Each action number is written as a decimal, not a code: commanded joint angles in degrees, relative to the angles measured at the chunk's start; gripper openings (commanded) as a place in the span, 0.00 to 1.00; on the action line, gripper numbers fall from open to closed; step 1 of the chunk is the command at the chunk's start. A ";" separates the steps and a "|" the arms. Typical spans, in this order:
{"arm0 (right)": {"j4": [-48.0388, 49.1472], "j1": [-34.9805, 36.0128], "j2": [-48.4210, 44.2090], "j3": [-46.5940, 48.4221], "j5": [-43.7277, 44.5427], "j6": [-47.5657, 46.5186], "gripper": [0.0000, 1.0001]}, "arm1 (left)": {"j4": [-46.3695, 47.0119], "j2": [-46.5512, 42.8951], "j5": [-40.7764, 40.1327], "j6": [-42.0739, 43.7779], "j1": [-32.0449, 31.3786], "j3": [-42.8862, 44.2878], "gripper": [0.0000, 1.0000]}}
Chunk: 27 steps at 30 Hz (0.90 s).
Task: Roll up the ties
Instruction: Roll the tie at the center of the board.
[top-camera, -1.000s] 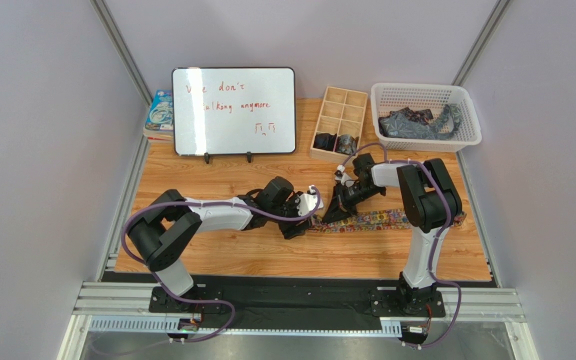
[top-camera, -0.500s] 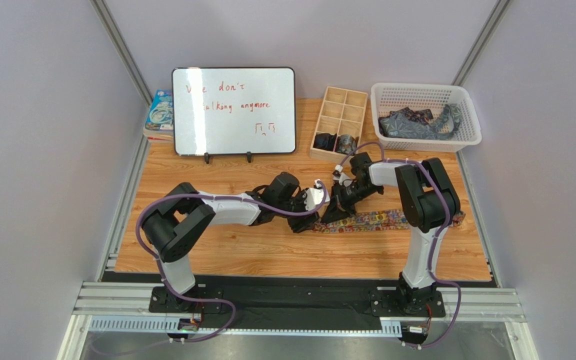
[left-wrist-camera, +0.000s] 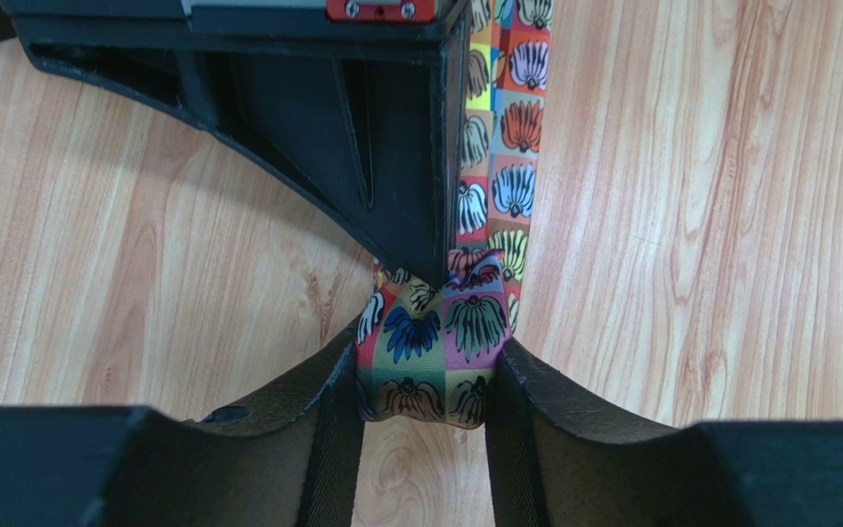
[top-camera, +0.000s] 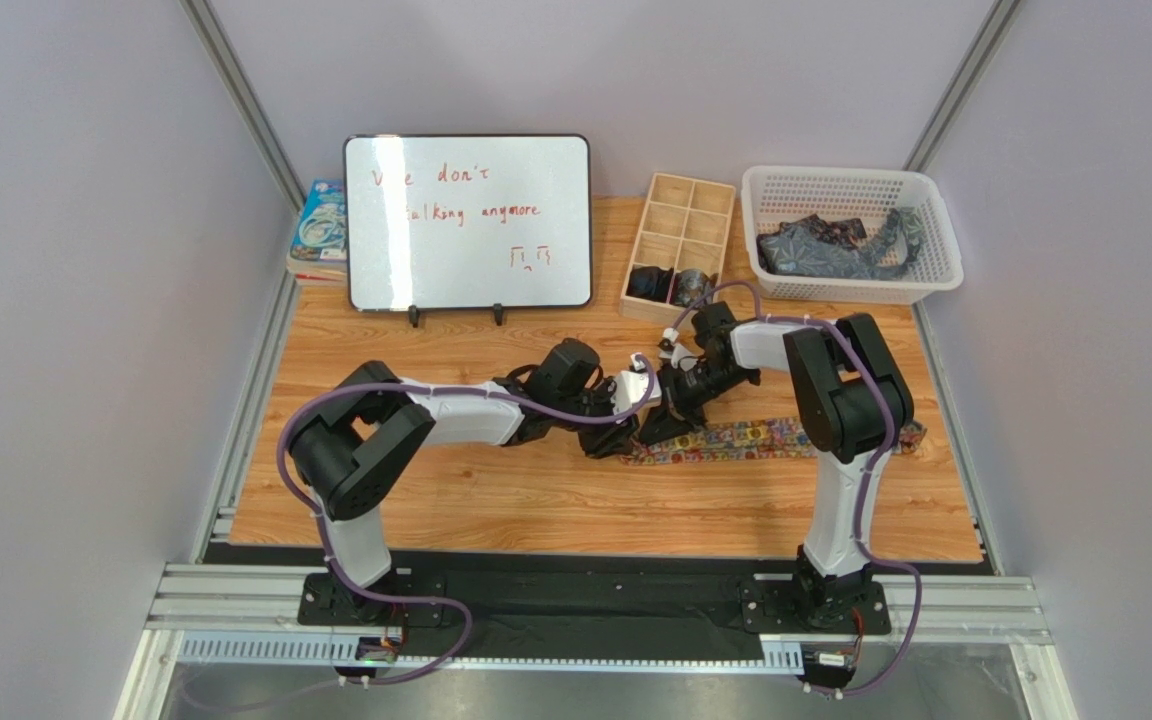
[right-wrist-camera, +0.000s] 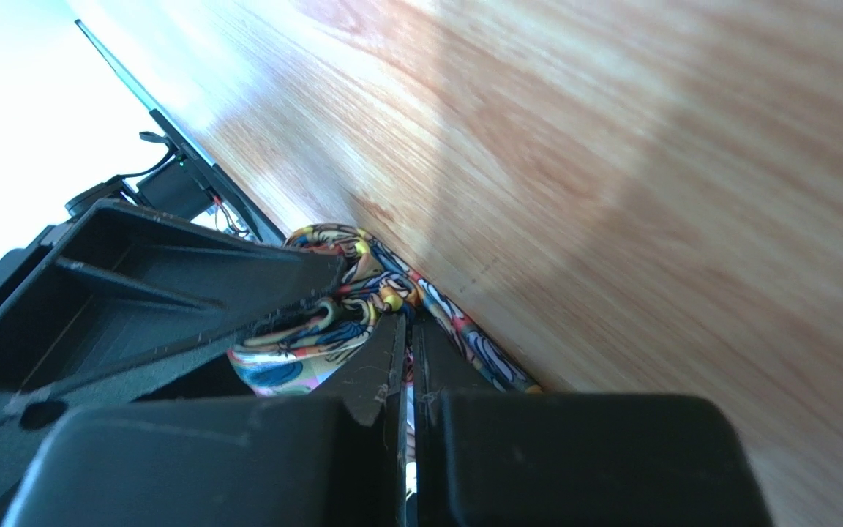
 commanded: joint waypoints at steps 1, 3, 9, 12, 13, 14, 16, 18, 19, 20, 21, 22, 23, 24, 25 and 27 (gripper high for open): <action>5.20 2.39 5.46 -2.38 13.99 1.38 0.00 | 4.52 0.16 4.66 -1.12 -0.46 2.99 0.47; 5.38 2.30 5.46 -2.38 13.81 1.64 0.00 | 4.43 0.07 4.93 -1.47 -0.46 3.08 0.51; 5.29 1.77 4.84 -2.82 14.08 1.64 0.00 | 1.01 -5.28 3.44 -0.60 1.11 -1.05 0.53; 5.82 1.69 4.67 -3.17 13.73 1.91 0.00 | -1.45 -7.92 2.73 2.12 1.73 -3.07 0.53; 5.99 1.69 4.66 -3.26 13.47 2.25 0.00 | -2.15 -8.62 2.64 2.65 1.91 -3.42 0.54; 6.17 1.69 4.66 -3.26 13.29 2.34 0.00 | -2.24 -8.80 2.47 3.00 1.91 -3.95 0.54; 6.70 1.69 5.19 -3.09 12.94 2.70 0.00 | -1.98 -9.07 2.38 3.44 2.00 -4.04 0.53; 7.13 1.95 5.19 -3.17 12.67 3.22 0.00 | -1.02 -8.81 2.56 3.27 2.00 -3.95 0.52; 7.31 2.04 5.10 -3.08 12.24 3.22 0.00 | -0.41 -8.19 2.82 2.75 2.00 -3.69 0.51; 7.40 2.12 5.02 -3.08 12.06 3.66 0.00 | -0.40 -7.75 2.99 2.74 2.00 -2.82 0.50; 7.58 2.39 5.02 -3.17 11.97 3.66 0.00 | -0.40 -6.70 3.08 2.66 2.00 -2.38 0.49; 7.66 2.39 5.02 -3.17 11.97 3.92 0.00 | -0.49 -6.35 3.00 2.57 2.00 -1.68 0.47; 7.66 2.48 5.02 -3.08 11.97 4.01 0.00 | -0.49 -5.99 2.99 2.65 2.00 -1.32 0.46; 7.75 2.48 5.02 -3.08 11.97 4.10 0.00 | -0.40 -5.56 3.17 2.83 2.00 -1.06 0.44; 7.75 2.56 5.02 -3.17 11.79 4.19 0.00 | -0.31 -5.46 3.52 2.83 2.00 -0.97 0.42; 7.93 2.83 5.10 -3.09 11.53 4.45 0.00 | 0.21 -4.94 5.19 2.40 2.00 -0.35 0.39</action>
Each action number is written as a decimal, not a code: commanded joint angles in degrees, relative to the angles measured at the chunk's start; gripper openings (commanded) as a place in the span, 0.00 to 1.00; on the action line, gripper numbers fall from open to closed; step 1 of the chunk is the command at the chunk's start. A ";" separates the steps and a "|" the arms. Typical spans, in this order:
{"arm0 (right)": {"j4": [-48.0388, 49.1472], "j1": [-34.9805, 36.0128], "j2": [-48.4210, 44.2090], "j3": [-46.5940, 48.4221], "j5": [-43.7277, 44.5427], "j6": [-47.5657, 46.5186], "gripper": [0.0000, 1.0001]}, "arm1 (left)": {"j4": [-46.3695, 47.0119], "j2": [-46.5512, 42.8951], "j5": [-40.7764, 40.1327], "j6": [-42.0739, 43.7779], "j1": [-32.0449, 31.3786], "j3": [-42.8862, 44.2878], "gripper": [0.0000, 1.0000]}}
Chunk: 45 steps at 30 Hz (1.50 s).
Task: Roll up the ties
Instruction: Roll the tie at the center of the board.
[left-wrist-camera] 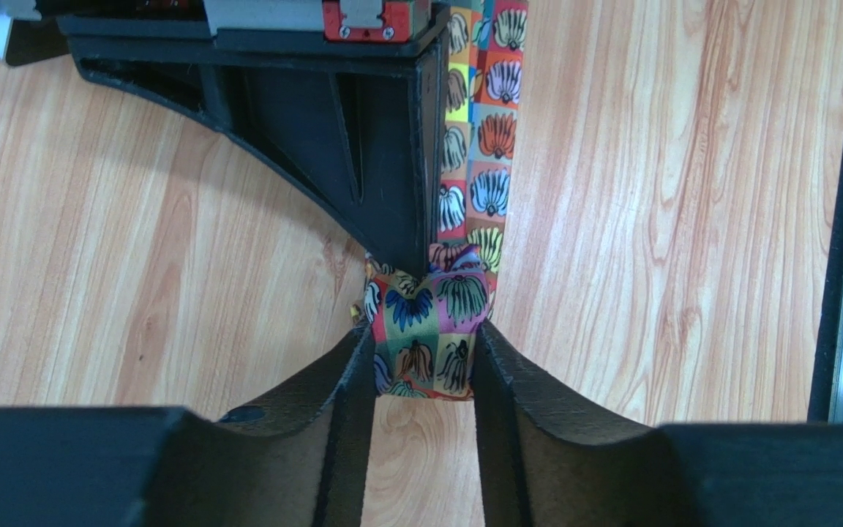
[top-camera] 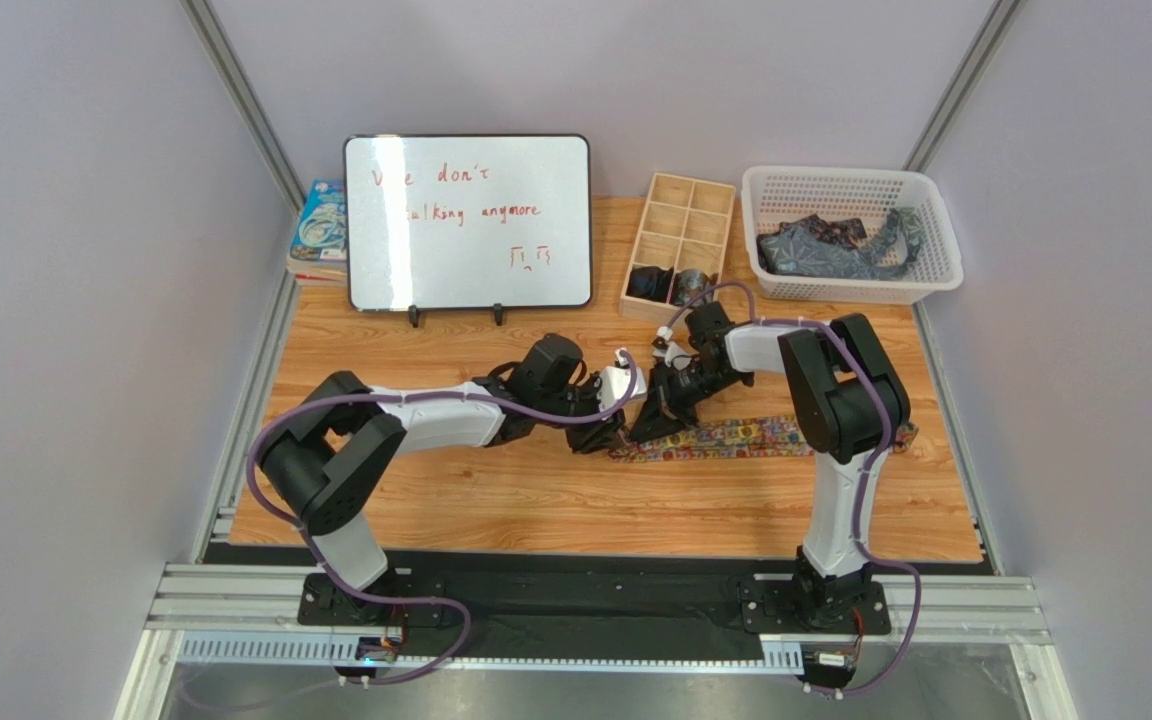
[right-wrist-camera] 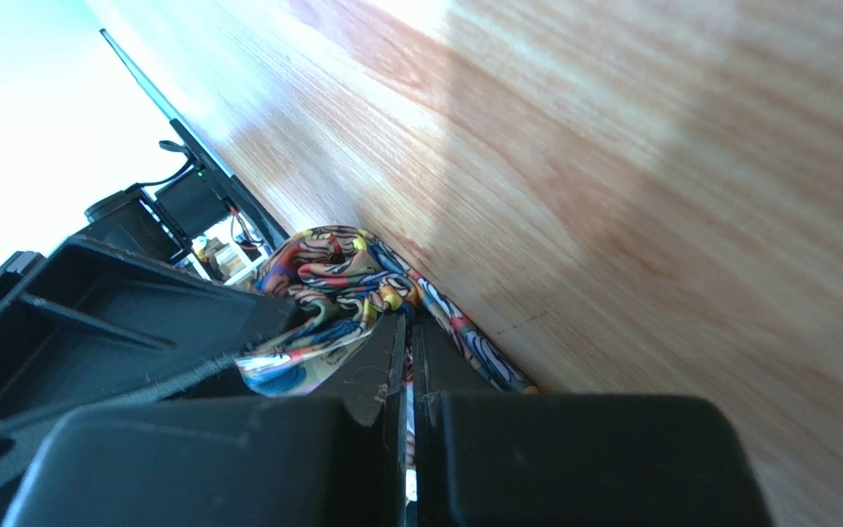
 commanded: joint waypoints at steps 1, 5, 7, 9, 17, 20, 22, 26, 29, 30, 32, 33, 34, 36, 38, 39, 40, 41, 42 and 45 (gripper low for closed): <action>3.25 1.63 4.93 -2.49 12.30 0.76 0.00 | 2.44 1.23 4.25 0.32 -0.14 2.77 0.38; 3.87 2.07 4.67 -2.58 10.89 1.55 0.00 | 2.27 3.86 3.56 -0.74 -1.37 5.67 0.37; 4.13 2.07 4.23 -2.67 10.19 1.73 0.00 | 0.43 6.14 2.68 -0.92 -1.81 7.95 0.38; 4.22 1.80 3.53 -2.93 9.40 1.82 0.00 | -1.76 8.07 1.45 -0.31 -1.90 8.84 0.38; 2.20 -0.13 0.45 -2.76 4.56 -0.46 0.02 | -10.46 10.19 -1.89 4.70 -2.60 9.02 0.38; 1.23 -0.74 -1.13 -2.49 3.68 -1.00 0.06 | -13.10 10.89 -3.30 6.02 -3.13 8.84 0.37; 1.05 -0.83 -1.57 -2.14 2.98 -1.17 0.08 | -14.60 11.77 -4.27 6.64 -3.39 9.02 0.37; -1.05 -1.27 -1.75 -0.91 2.80 -2.49 0.09 | -15.92 12.83 -6.20 8.31 -3.92 8.58 0.36; -3.16 -2.59 -2.19 0.58 2.36 -3.89 0.12 | -17.06 14.14 -7.43 9.01 -4.18 8.58 0.36; -4.56 -2.94 -2.54 1.10 2.10 -4.85 0.14 | -17.24 14.41 -7.70 9.28 -4.27 8.66 0.36; -6.14 -3.82 -3.33 2.16 2.10 -5.74 0.15 | -17.68 14.67 -8.13 9.63 -4.36 8.66 0.36; -7.46 -4.08 -4.12 2.34 2.18 -6.09 0.18 | -17.77 15.02 -8.22 9.80 -4.45 8.66 0.36; -8.17 -4.35 -4.47 2.69 2.27 -6.79 0.19 | -17.94 15.11 -8.49 10.24 -4.45 8.75 0.36; -9.66 -5.05 -5.35 2.87 2.19 -7.50 0.23 | -18.56 15.64 -8.31 10.77 -4.45 8.84 0.36; -10.02 -5.23 -6.49 2.69 2.01 -7.68 0.25 | -18.91 16.17 -8.58 11.21 -4.54 9.02 0.36; -10.28 -5.23 -6.84 2.61 1.66 -7.76 0.28 | -19.08 16.26 -8.58 11.30 -4.45 9.10 0.36; -10.28 -5.32 -7.37 2.52 1.05 -7.76 0.30 | -19.26 16.43 -8.49 11.21 -4.45 9.37 0.36; -10.28 -5.23 -7.55 2.17 0.69 -7.59 0.31 | -19.52 16.52 -8.32 11.39 -4.54 9.45 0.36; -10.11 -5.23 -7.81 1.99 0.34 -7.41 0.33 | -19.44 16.61 -8.31 11.39 -4.45 9.54 0.37; -8.27 -4.97 -8.17 0.76 0.25 -6.19 0.37 | -19.52 16.87 -8.31 11.74 -4.54 9.54 0.37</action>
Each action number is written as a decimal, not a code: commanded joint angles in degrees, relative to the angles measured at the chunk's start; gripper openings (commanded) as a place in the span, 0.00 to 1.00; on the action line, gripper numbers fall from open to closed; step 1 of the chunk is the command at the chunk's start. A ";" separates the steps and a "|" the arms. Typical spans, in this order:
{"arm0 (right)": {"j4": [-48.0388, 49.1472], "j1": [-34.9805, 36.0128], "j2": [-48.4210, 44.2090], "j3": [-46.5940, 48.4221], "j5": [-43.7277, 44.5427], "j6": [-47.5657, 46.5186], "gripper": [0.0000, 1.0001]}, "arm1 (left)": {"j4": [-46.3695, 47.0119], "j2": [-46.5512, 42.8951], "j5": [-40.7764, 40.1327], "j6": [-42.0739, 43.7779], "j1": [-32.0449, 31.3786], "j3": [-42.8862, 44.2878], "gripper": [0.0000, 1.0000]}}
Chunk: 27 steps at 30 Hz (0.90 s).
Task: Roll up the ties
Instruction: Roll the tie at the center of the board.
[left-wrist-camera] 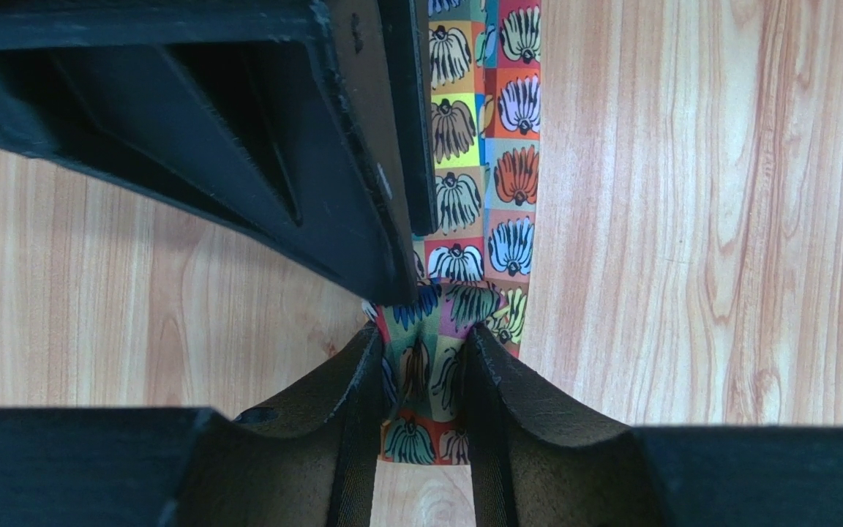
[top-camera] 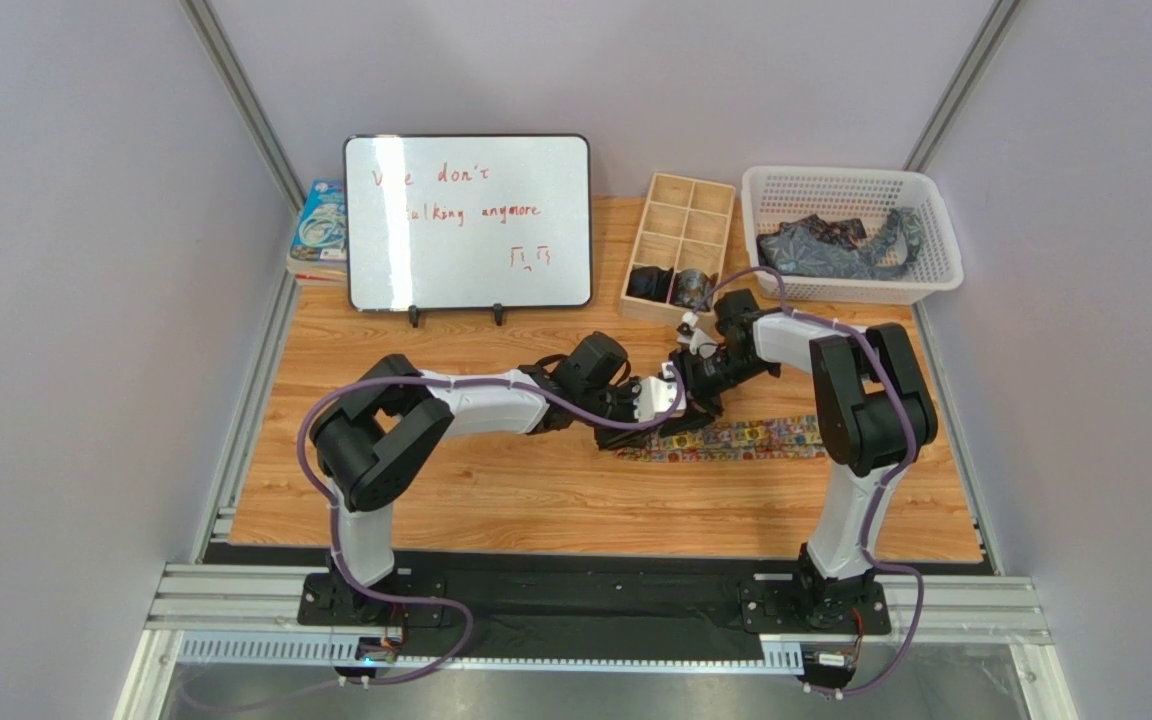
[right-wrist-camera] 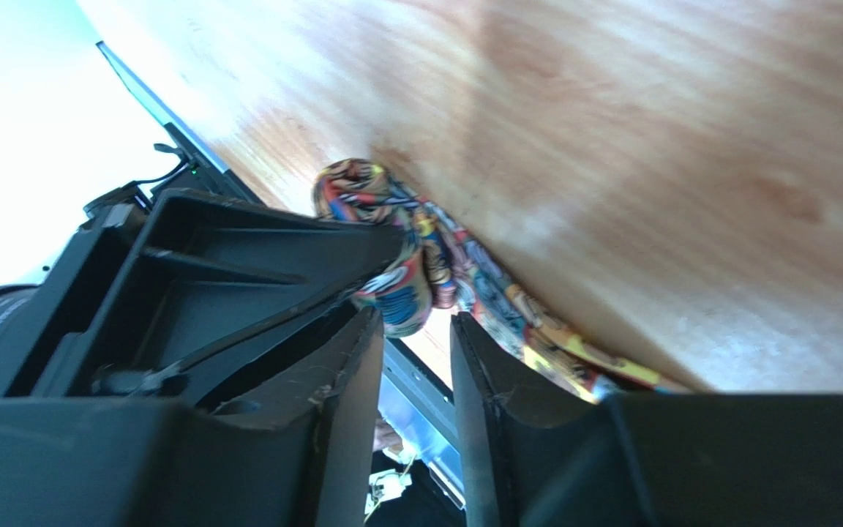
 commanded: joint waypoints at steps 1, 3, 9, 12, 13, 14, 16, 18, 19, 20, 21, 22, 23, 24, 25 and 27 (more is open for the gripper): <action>1.16 0.76 -2.42 -0.38 -1.37 0.53 0.37 | -11.39 5.77 -4.82 2.78 -0.19 -2.65 0.37; 2.30 1.46 -1.72 -0.90 -1.36 1.14 0.37 | -11.48 5.86 -4.82 3.04 -0.28 -2.48 0.38; 6.17 3.57 -0.66 -2.14 -0.31 2.90 0.37 | -11.57 5.77 -4.64 2.87 -0.27 -2.30 0.39; 7.14 4.01 -0.05 -2.40 1.09 3.25 0.26 | -11.48 5.59 -4.55 2.78 -0.19 -2.04 0.40; 7.05 4.02 0.04 -2.49 1.70 2.73 0.20 | -11.40 5.59 -4.81 2.87 -0.19 -2.04 0.41; 6.18 3.93 0.39 -2.49 2.23 2.29 0.09 | -11.40 5.33 -4.90 2.87 -0.10 -2.04 0.44; 5.47 3.58 0.57 -2.92 4.08 1.24 0.02 | -11.48 4.81 -4.64 2.34 0.68 -2.04 0.47; 4.94 3.05 0.48 -3.54 5.22 0.97 0.00 | -11.75 3.58 -3.16 1.55 2.00 -1.60 0.55; 4.94 2.44 0.48 -3.80 5.40 0.97 0.00 | -11.83 3.05 -0.80 0.85 3.66 -1.42 0.58; 4.77 2.26 0.57 -4.24 5.84 0.79 0.00 | -11.49 1.57 0.27 0.41 4.38 -1.51 0.63; 4.59 2.17 0.92 -4.07 6.62 0.53 0.00 | -11.22 0.68 1.24 0.14 5.08 -1.68 0.65; 4.33 2.08 1.10 -4.07 7.15 0.27 0.00 | -10.00 -0.29 2.73 -0.03 6.22 -2.03 0.68; 4.06 2.08 1.53 -3.90 7.42 0.00 0.00 | -9.21 -2.30 3.18 -0.47 6.58 -2.47 0.71; 3.97 1.99 1.71 -3.72 8.38 -0.08 0.00 | -8.42 -3.36 3.70 -0.47 6.93 -3.52 0.72; 3.89 1.99 1.97 -3.63 8.74 -0.17 0.00 | -6.84 -4.33 4.75 -0.56 7.54 -4.23 0.73; 3.89 1.99 2.50 -3.37 10.66 -0.35 0.00 | -5.25 -6.79 6.07 -1.00 8.07 -5.89 0.75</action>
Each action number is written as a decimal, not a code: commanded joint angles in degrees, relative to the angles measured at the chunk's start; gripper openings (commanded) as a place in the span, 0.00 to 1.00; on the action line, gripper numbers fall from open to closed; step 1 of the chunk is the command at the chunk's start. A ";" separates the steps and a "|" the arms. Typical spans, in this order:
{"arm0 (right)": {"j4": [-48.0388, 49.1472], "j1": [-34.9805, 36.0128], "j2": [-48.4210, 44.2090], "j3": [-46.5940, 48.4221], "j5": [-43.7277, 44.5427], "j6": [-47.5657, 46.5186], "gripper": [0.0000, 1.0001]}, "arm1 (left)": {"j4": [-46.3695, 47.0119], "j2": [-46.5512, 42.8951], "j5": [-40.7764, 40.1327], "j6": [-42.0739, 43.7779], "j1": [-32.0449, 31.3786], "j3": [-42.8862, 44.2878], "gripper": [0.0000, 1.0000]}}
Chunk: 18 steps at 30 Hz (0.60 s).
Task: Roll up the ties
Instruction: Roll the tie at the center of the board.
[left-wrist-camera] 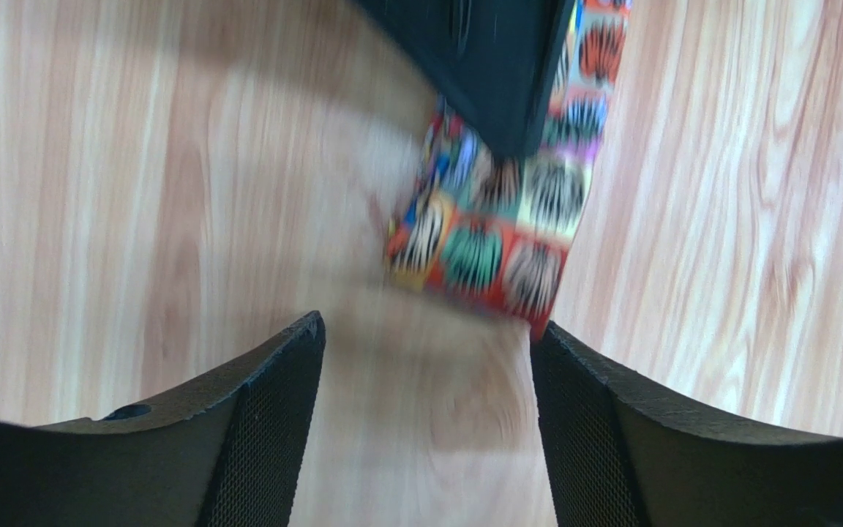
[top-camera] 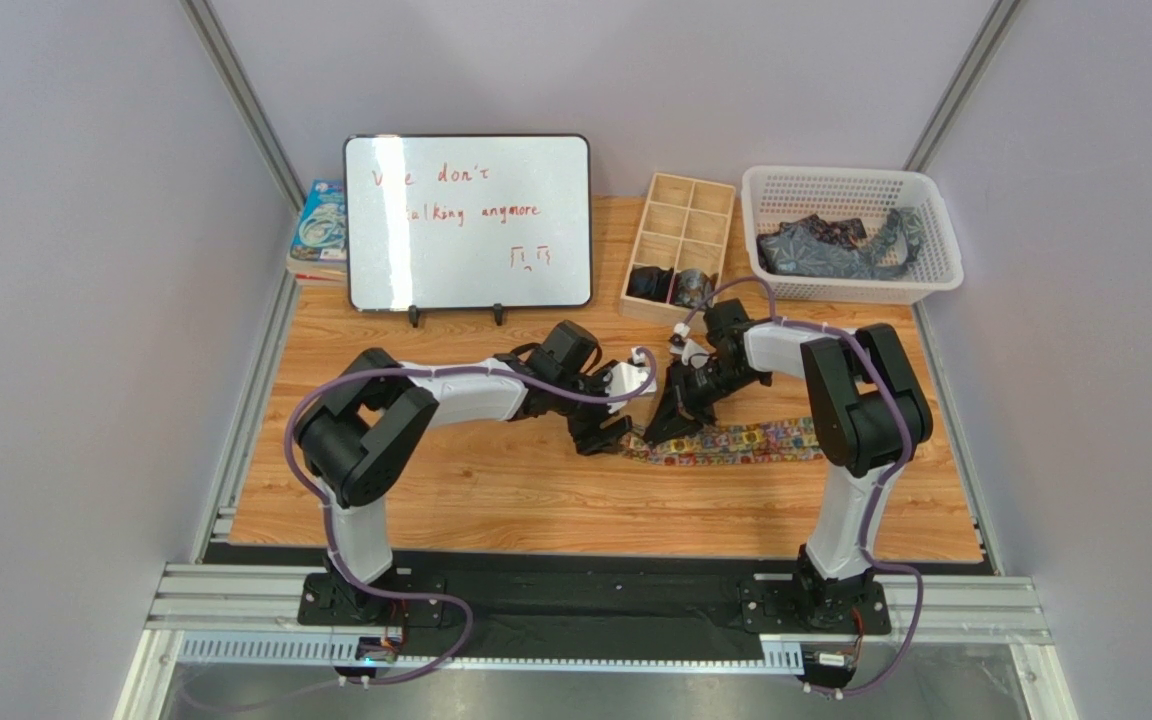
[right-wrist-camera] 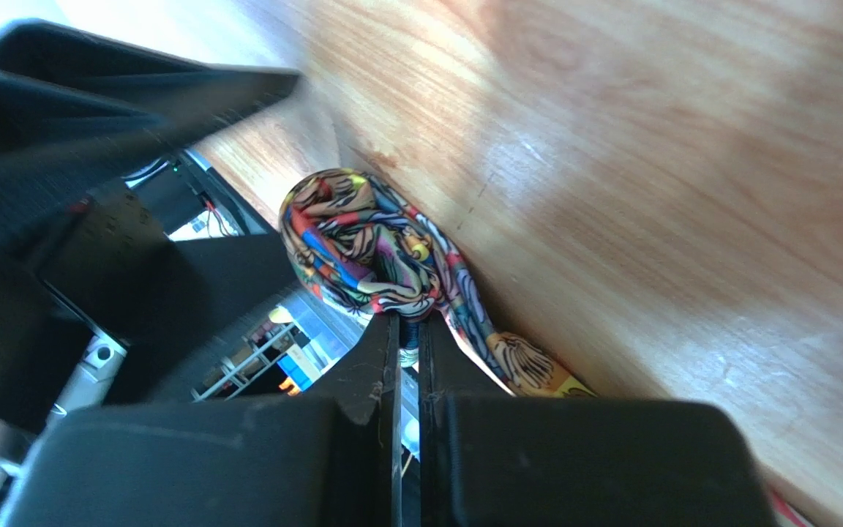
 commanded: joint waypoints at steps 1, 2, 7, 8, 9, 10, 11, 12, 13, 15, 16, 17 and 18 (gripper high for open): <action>-0.18 -0.30 2.66 -0.31 10.08 -2.60 0.00 | -1.55 -5.18 2.89 -0.96 1.78 -3.96 0.75; -0.62 -0.30 2.92 -0.05 10.70 -2.78 0.00 | -1.64 -5.44 3.33 -0.78 1.78 -4.05 0.76; -2.55 -0.04 3.27 0.92 15.79 -4.18 0.00 | 0.72 -5.10 5.70 -1.66 1.78 -4.92 0.78; -2.99 0.05 3.36 1.10 16.67 -4.18 0.00 | 1.43 -4.92 5.88 -1.66 1.78 -5.10 0.79; -3.08 0.05 3.54 1.19 17.90 -4.27 0.00 | 2.05 -4.83 6.66 -1.75 1.78 -5.19 0.79; -3.08 0.75 3.71 1.45 18.69 -4.18 0.00 | 3.10 -4.48 7.28 -1.66 1.87 -5.19 0.79; -3.52 1.01 3.97 1.80 19.40 -4.27 0.00 | 3.54 -4.22 7.55 -1.75 1.69 -4.93 0.79; -3.69 1.37 4.32 2.06 20.80 -4.27 0.00 | 3.90 -4.04 7.46 -1.75 1.43 -4.49 0.79; -3.96 2.33 5.11 2.76 21.16 -4.36 0.00 | 4.25 -3.52 7.72 -1.66 1.43 -4.31 0.79; -4.05 2.86 5.64 3.29 22.65 -4.10 0.00 | 6.97 -3.08 7.90 -0.96 1.17 -4.57 0.79; -4.05 3.39 6.43 3.47 22.74 -4.01 0.00 | 9.06 -2.73 7.99 -0.78 1.08 -4.75 0.79; -4.22 3.65 7.05 4.08 22.74 -4.01 0.00 | 10.04 -2.55 8.34 -0.43 1.08 -4.92 0.79; -4.22 3.74 7.49 4.35 22.31 -4.18 0.00 | 10.83 -2.11 8.52 -0.17 0.73 -4.93 0.79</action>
